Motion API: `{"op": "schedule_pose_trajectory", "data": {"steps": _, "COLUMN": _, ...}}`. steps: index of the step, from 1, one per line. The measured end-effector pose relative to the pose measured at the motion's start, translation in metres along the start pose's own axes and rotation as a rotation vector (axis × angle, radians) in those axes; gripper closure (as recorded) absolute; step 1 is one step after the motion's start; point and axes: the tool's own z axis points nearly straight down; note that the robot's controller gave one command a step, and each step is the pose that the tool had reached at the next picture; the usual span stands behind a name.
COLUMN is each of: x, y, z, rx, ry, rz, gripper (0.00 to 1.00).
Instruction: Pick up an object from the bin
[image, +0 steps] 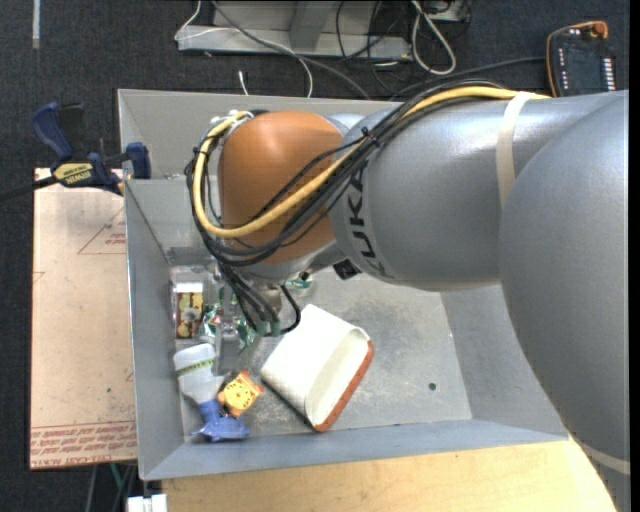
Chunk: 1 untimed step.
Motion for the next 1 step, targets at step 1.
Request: {"op": "schedule_pose_trajectory", "data": {"steps": 1, "x": -0.0023, "y": -0.0015, "z": -0.0043, "rx": -0.002, "ry": -0.008, "rz": 0.005, "gripper": 0.00}}
